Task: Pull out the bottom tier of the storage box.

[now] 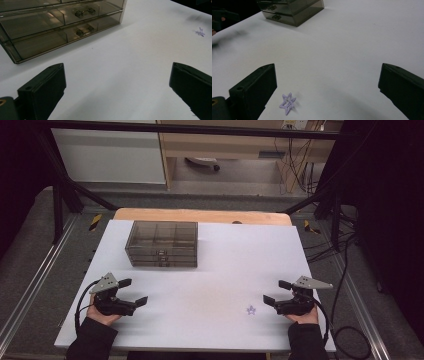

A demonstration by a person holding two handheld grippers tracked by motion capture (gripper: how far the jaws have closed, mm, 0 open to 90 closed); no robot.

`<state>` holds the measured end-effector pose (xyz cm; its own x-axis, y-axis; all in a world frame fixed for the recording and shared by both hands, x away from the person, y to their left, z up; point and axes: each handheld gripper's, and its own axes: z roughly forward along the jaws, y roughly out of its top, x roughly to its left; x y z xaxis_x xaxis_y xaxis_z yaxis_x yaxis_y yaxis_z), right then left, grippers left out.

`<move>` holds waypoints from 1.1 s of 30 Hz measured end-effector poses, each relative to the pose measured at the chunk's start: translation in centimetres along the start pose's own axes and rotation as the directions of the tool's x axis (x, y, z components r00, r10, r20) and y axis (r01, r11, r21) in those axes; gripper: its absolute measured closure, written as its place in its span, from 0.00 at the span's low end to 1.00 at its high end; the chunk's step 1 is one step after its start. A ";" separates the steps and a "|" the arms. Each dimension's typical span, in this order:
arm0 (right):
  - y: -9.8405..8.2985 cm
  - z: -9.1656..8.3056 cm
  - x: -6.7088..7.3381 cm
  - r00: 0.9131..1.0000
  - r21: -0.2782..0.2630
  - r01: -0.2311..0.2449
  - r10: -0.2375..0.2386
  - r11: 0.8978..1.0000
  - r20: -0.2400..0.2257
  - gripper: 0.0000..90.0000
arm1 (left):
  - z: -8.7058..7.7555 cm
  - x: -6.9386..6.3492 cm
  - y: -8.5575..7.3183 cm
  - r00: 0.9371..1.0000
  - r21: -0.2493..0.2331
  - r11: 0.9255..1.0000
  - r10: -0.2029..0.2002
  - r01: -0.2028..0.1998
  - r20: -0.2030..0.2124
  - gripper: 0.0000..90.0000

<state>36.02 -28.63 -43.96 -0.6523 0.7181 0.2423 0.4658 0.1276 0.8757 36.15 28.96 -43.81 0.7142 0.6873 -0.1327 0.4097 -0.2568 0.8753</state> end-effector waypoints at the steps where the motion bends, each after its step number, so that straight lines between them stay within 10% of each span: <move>1: 0.0 0.0 0.0 1.000 0.001 0.000 0.000 1.000 0.000 0.03 | 0.0 0.0 0.0 1.000 0.000 1.000 0.000 0.000 -0.001 0.01; 33: 0.0 0.3 0.1 1.000 0.024 0.009 -0.009 1.000 0.004 0.03 | -0.2 0.2 1.1 0.999 0.028 0.999 0.034 -0.034 -0.009 0.01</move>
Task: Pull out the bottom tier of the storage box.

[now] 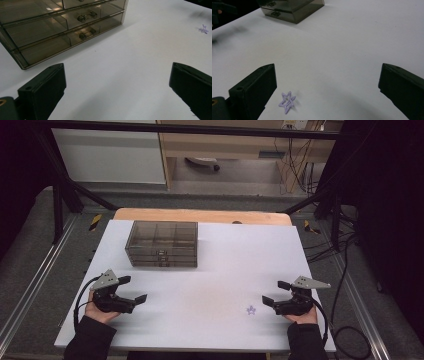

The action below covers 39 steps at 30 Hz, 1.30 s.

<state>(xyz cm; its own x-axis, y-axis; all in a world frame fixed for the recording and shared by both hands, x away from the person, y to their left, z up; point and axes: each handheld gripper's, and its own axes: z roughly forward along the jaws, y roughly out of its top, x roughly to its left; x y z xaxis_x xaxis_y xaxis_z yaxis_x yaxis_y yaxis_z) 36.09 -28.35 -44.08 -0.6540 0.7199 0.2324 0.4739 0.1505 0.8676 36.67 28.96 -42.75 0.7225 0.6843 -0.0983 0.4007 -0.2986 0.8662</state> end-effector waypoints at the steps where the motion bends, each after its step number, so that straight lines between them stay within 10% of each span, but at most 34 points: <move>1: 0.0 0.0 0.0 1.000 0.001 0.003 -0.003 1.000 0.001 0.03 | 0.0 0.0 0.0 1.000 0.003 1.000 0.002 -0.002 0.001 0.01; 19: 0.0 0.1 0.0 1.000 0.008 0.006 -0.006 1.000 0.004 0.03 | 0.4 0.0 1.3 0.996 0.070 0.994 0.086 -0.085 -0.014 0.02; 27: 0.0 0.1 0.0 1.000 0.009 0.006 -0.006 1.000 0.007 0.03 | 0.9 0.0 2.1 0.986 0.121 0.980 0.161 -0.156 -0.036 0.02; 39: 0.0 0.1 0.0 1.000 0.010 0.007 -0.007 1.000 0.009 0.03 | 2.1 -0.3 3.2 0.955 0.192 0.943 0.288 -0.271 -0.065 0.04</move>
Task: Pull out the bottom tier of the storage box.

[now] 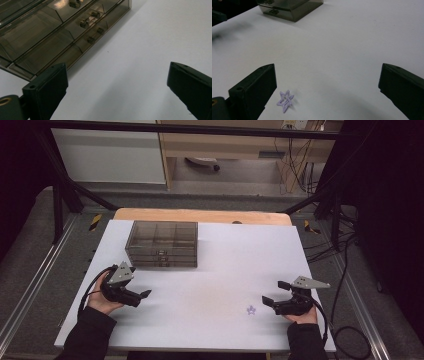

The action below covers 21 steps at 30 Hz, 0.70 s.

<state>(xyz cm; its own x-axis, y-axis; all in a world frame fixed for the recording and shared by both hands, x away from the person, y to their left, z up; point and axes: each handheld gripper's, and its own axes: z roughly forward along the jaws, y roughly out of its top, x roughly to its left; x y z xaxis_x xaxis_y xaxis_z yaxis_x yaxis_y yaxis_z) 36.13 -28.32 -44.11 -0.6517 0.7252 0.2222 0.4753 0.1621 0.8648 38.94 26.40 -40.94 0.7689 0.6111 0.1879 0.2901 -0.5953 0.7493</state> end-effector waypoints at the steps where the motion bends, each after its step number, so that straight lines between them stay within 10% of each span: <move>1: 0.0 0.0 0.0 1.000 -0.001 0.001 -0.001 1.000 0.000 0.03 | 0.1 0.0 0.1 1.000 0.004 1.000 0.010 -0.010 -0.004 0.04; 21: 0.0 0.1 0.0 1.000 0.002 0.001 -0.001 1.000 0.004 0.03 | 3.0 -0.5 0.8 0.974 0.094 0.978 0.197 -0.187 -0.112 0.14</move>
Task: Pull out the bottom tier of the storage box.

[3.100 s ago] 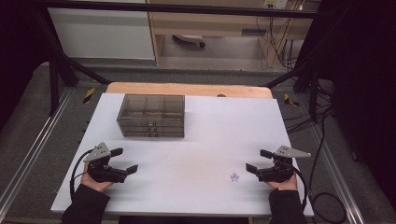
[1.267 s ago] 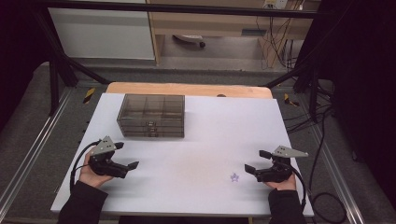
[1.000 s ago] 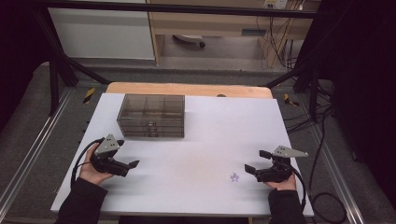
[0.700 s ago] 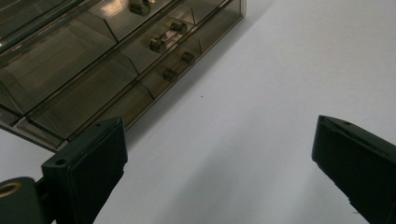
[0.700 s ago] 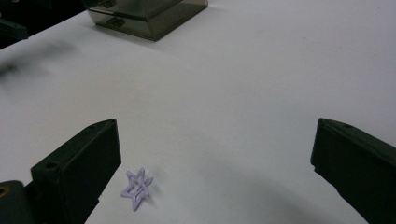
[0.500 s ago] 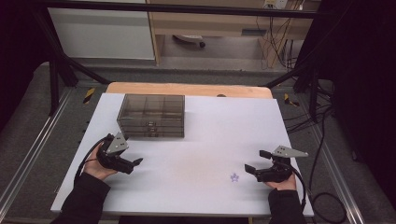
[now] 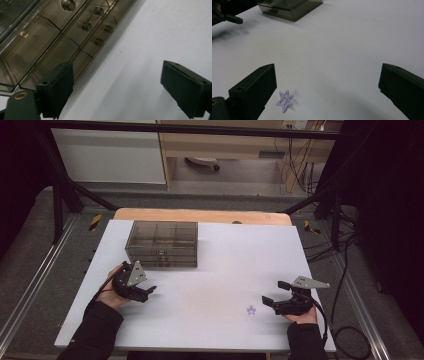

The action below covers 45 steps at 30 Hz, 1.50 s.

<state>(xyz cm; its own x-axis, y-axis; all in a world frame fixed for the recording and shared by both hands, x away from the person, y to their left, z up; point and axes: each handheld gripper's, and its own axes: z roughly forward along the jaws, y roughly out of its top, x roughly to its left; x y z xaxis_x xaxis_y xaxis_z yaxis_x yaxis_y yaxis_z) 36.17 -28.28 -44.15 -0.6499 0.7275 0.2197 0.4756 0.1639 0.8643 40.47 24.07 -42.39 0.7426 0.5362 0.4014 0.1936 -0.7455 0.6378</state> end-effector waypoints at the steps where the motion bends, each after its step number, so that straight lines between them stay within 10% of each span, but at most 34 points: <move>1: 0.0 0.0 0.0 1.000 -0.001 0.001 -0.001 1.000 -0.001 0.03 | 0.1 -0.1 0.0 1.000 0.003 1.000 0.008 -0.008 -0.006 0.15; 19: 0.0 0.0 0.0 1.000 0.001 0.001 -0.001 1.000 -0.001 0.03 | 2.2 -1.2 0.2 0.972 0.041 0.983 0.182 -0.178 -0.148 0.33; 38: 0.0 0.0 0.0 1.000 0.001 0.000 0.000 1.000 0.001 0.03 | 4.3 -2.8 0.7 0.877 0.110 0.915 0.402 -0.387 -0.261 0.50; 45: 0.0 -0.1 0.0 1.000 0.000 0.000 0.000 1.000 0.001 0.03 | 4.8 -2.9 0.6 0.854 0.130 0.899 0.438 -0.418 -0.280 0.55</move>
<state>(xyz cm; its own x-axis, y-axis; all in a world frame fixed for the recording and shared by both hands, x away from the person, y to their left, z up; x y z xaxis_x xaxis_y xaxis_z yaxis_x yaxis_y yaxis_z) 36.17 -28.33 -44.12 -0.6492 0.7282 0.2196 0.4758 0.1636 0.8642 41.54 20.20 -46.34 0.5397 0.2423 0.8063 -0.0529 -0.9460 0.3197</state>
